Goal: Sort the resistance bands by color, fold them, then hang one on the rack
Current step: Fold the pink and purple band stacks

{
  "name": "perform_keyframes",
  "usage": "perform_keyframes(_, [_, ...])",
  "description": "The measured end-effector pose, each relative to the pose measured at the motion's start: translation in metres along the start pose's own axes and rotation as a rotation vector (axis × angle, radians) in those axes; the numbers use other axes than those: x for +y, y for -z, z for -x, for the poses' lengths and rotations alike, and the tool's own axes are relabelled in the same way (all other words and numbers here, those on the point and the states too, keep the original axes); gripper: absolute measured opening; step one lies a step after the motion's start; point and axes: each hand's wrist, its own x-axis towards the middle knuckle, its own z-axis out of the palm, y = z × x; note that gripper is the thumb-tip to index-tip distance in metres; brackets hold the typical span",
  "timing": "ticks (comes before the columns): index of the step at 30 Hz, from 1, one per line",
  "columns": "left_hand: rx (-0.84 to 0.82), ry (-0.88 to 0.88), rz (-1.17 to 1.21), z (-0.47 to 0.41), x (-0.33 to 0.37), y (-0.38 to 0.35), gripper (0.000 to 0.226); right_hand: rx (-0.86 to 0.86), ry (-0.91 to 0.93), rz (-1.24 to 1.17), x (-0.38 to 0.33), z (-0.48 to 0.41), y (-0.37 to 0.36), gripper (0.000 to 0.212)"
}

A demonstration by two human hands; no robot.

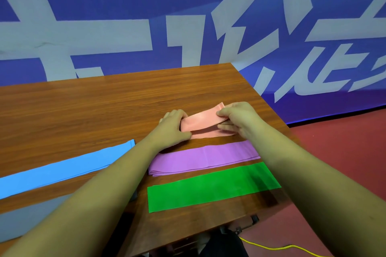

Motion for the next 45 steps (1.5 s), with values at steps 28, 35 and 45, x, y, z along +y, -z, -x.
perform_keyframes(28, [-0.068, -0.075, -0.106, 0.006, 0.006, 0.003, 0.043, 0.373, 0.448, 1.023, 0.039, -0.008, 0.01, 0.026])
perform_keyframes(35, [0.06, -0.09, -0.06, 0.044, 0.002, 0.03, 0.013, 0.099, 0.773, 0.904, 0.044, 0.048, -0.009, 0.026])
perform_keyframes(45, [-0.128, 0.092, -0.394, 0.083, -0.006, 0.04, 0.041, -0.187, 0.793, 1.024, 0.071, 0.093, -0.027, 0.03])
